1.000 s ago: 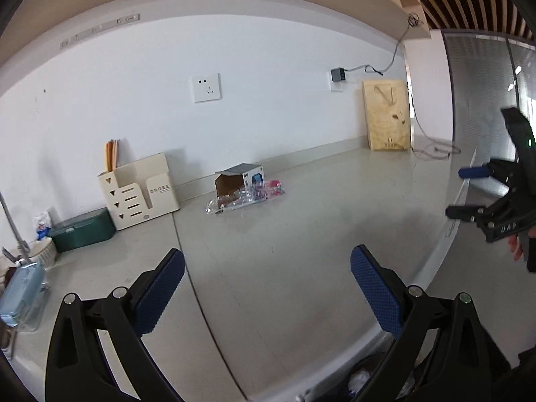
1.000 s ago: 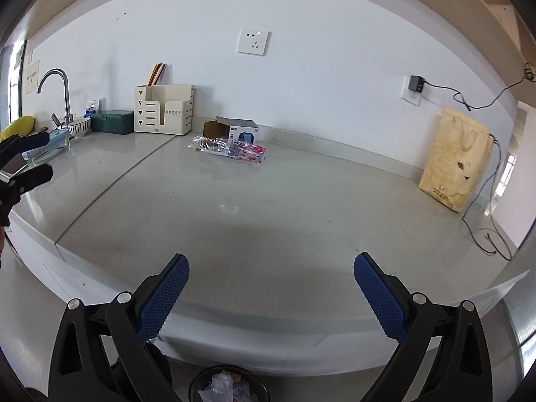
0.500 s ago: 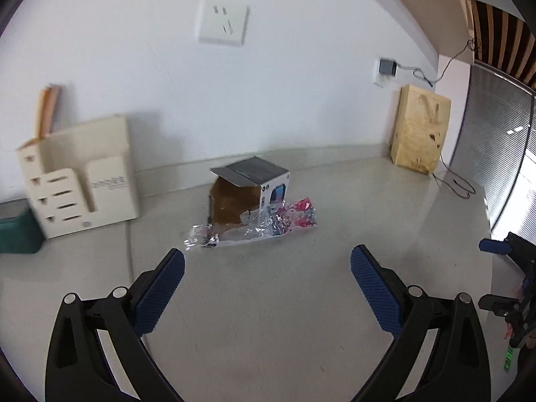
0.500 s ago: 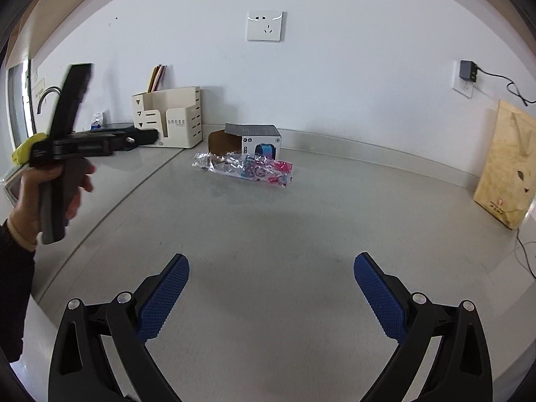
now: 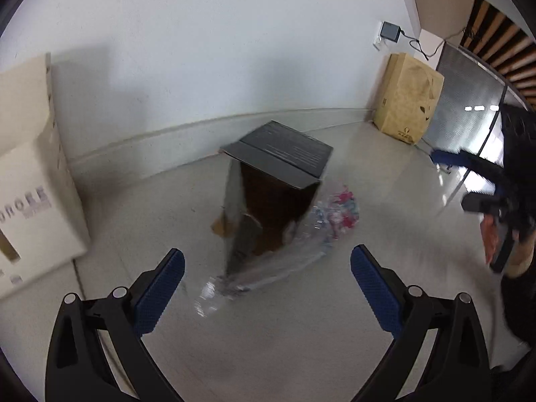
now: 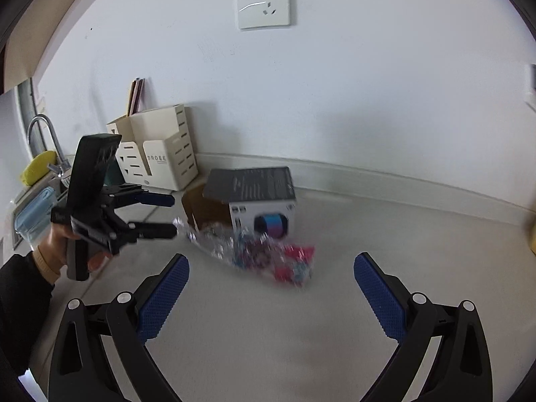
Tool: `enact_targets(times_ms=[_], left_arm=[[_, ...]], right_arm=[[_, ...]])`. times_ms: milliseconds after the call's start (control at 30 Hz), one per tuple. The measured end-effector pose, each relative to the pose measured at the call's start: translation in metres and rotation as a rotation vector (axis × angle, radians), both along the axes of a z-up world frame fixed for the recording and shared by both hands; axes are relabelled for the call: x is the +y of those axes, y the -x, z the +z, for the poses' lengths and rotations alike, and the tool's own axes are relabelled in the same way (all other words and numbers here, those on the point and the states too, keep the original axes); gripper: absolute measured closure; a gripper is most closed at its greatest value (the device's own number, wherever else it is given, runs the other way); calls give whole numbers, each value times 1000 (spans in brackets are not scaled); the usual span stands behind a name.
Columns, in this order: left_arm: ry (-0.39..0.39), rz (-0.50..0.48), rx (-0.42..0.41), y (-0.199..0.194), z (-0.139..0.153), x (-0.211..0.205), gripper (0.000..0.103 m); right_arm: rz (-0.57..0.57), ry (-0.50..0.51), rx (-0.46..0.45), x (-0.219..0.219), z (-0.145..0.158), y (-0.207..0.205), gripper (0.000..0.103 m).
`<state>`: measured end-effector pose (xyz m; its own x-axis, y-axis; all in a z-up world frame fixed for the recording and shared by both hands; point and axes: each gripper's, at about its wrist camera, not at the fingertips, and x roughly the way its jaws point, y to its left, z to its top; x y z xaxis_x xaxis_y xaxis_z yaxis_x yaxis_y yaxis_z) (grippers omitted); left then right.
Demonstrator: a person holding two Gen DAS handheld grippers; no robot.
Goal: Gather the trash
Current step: 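Close the left tool on the clear pink-filled bag while the right tool grasps the black speaker box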
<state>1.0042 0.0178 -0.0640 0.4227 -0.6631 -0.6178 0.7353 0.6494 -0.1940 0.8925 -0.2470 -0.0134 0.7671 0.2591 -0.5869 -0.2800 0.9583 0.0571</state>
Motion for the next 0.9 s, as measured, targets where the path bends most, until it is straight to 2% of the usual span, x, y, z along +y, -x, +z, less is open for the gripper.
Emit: enact_targets(times_ms=[133,200,233,300,367,567,733,767,900], left_arm=[[0,-129,13,-5,-1,-6,4],[-36,-145,-2,-7,-4,-10,4],[-36,-166,16,-10,-7,-11,4],[-34,-187,21,-12,-8,-15,4],[-29,-213,28,-11,-9,-19,4],[-40,-221,64,-21,-21,-21,4],[-12,-225,84,-26,-23,-18,4],[-7,-215,101,-29,-25,-19,4],[2,-228,107,-29,-27,-21,4]], right_arm=[[136,87,-16,23,2,-43,3],[219,162,-12,38,6,-63,3],[271,198,-3,45,7,-69,4],[368,293,19,58,8,-82,3],[451,442,60,72,3,-94,4],[546,666,194,97,-8,-130,4],[633,908,218,112,-21,-130,4],[645,950,253,114,-23,-133,4],[657,1026,315,121,-25,-148,4]])
